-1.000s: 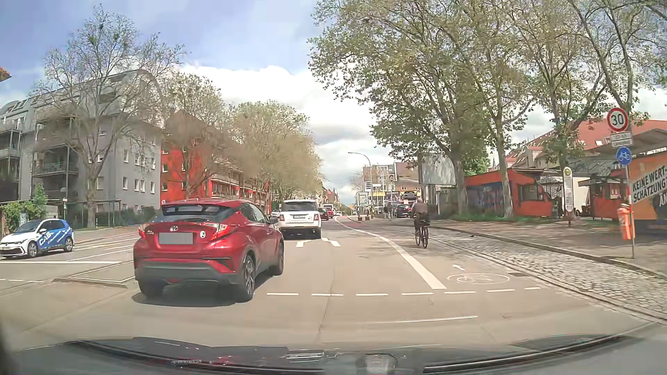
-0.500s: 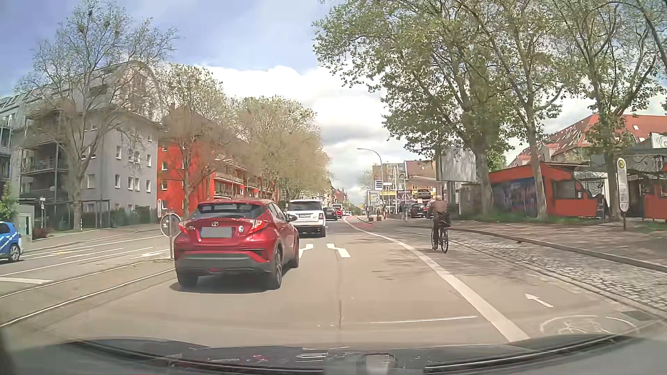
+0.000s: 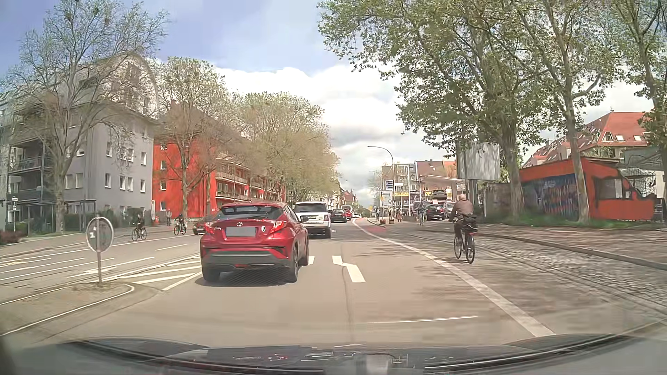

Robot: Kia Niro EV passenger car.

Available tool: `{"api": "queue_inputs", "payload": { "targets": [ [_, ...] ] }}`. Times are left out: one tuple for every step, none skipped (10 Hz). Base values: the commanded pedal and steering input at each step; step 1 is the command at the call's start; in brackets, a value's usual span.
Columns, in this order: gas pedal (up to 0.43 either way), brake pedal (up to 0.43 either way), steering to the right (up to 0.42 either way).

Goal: Follow the waypoints while adhering to traffic rules and regulations

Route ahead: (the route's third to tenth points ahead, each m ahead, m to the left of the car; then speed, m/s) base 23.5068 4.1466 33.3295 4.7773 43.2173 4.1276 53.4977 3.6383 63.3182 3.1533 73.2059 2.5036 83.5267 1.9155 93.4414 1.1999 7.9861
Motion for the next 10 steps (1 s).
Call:
{"api": "queue_inputs", "payload": {
  "targets": [
    [0.13, 0.0, -0.025],
    [0.13, 0.0, -0.025],
    [0.13, 0.0, -0.025],
    [0.13, 0.0, -0.025],
    [0.13, 0.0, -0.025],
    [0.13, 0.0, -0.025],
    [0.13, 0.0, -0.024],
    [0.13, 0.0, -0.024],
    [0.13, 0.0, -0.024],
    [0.13, 0.0, -0.024]
  ]
}}
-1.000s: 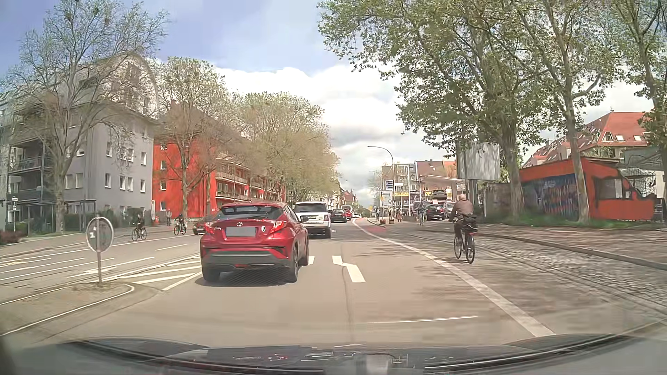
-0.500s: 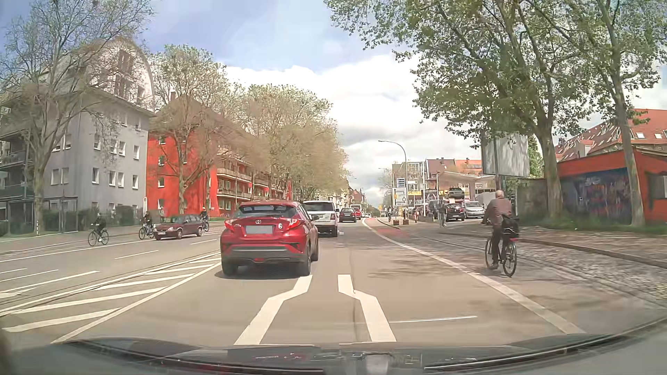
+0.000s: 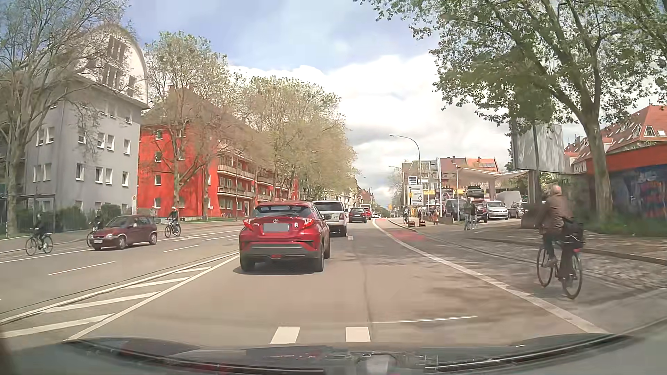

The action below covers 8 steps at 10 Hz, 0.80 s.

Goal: Follow the waypoints while adhering to traffic rules and regulations

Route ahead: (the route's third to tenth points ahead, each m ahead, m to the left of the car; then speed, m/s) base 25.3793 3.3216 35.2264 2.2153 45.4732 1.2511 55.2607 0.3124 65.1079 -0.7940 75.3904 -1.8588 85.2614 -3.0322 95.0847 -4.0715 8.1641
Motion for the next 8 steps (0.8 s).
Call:
{"api": "queue_inputs", "payload": {
  "targets": [
    [0.13, 0.0, -0.022],
    [0.13, 0.0, -0.02],
    [0.118, 0.0, -0.018],
    [0.11, 0.0, -0.015],
    [0.11, 0.0, -0.011],
    [0.11, 0.0, -0.009],
    [0.11, 0.0, -0.005],
    [0.087, 0.0, -0.004]
  ]
}}
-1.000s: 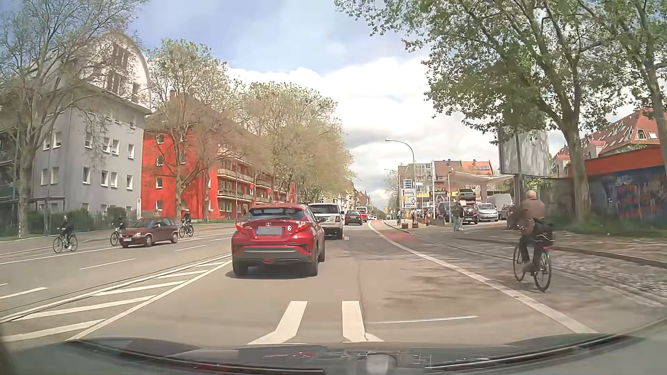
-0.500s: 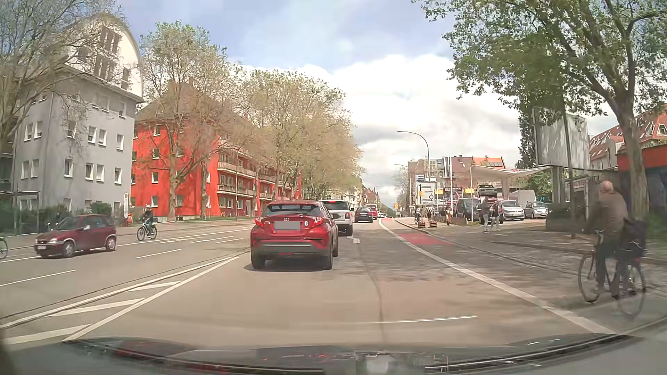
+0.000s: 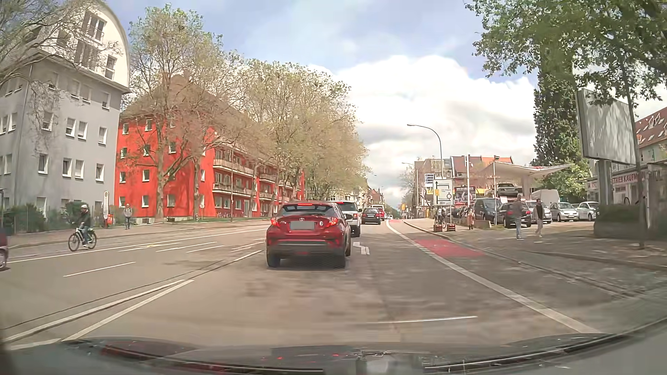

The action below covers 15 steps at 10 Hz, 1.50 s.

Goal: Follow the waypoints while adhering to traffic rules and regulations

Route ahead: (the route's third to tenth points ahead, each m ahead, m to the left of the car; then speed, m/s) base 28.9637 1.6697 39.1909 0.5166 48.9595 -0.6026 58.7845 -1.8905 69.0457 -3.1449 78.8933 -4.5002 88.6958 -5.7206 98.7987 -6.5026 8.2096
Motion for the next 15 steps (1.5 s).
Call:
{"api": "queue_inputs", "payload": {
  "targets": [
    [0.087, 0.0, -0.002],
    [0.087, 0.0, -0.001],
    [0.087, 0.0, 0.0],
    [0.087, 0.0, 0.001],
    [0.087, 0.0, 0.002],
    [0.087, 0.0, 0.002],
    [0.087, 0.0, 0.003],
    [0.087, 0.0, 0.005],
    [0.087, 0.0, 0.005],
    [0.047, 0.0, 0.005],
    [0.028, 0.0, 0.007],
    [0.02, 0.0, 0.009],
    [0.008, 0.0, 0.01],
    [0.0, 0.0, 0.011],
    [0.0, 0.0, 0.012]
  ]
}}
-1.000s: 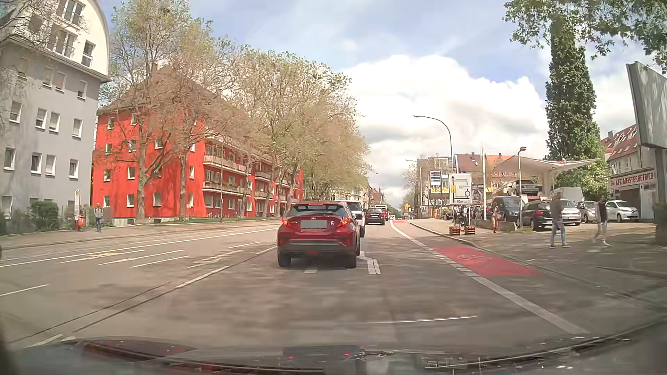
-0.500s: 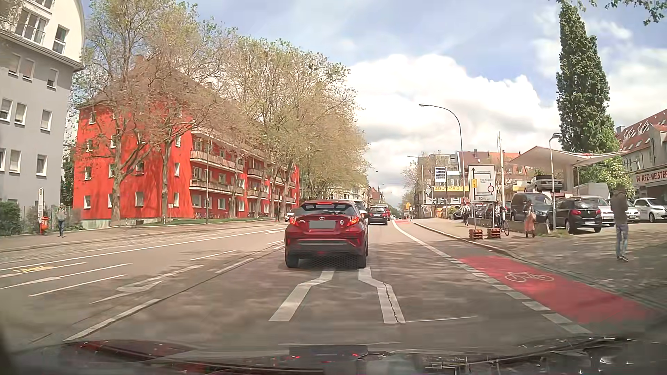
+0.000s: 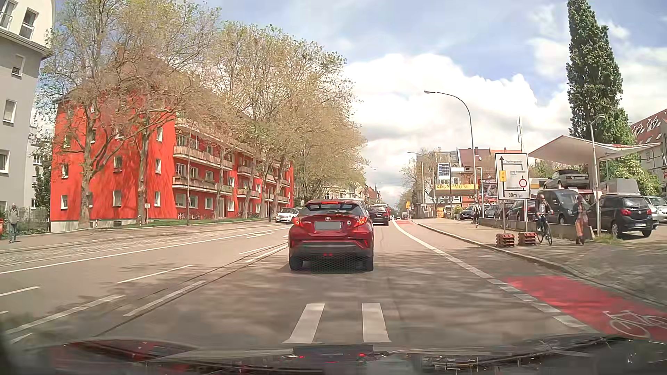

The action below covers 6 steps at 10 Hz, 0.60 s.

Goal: Follow the waypoints while adhering to traffic rules and regulations

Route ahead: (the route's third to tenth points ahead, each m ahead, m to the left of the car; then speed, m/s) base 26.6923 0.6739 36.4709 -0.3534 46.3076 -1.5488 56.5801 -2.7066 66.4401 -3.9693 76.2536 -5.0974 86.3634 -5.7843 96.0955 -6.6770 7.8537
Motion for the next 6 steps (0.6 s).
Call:
{"api": "queue_inputs", "payload": {
  "targets": [
    [0.0, 0.0, 0.013],
    [0.0, 0.006, 0.014],
    [0.0, 0.061, 0.014],
    [0.0, 0.11, 0.015],
    [0.0, 0.14, 0.016],
    [0.0, 0.165, 0.017]
  ]
}}
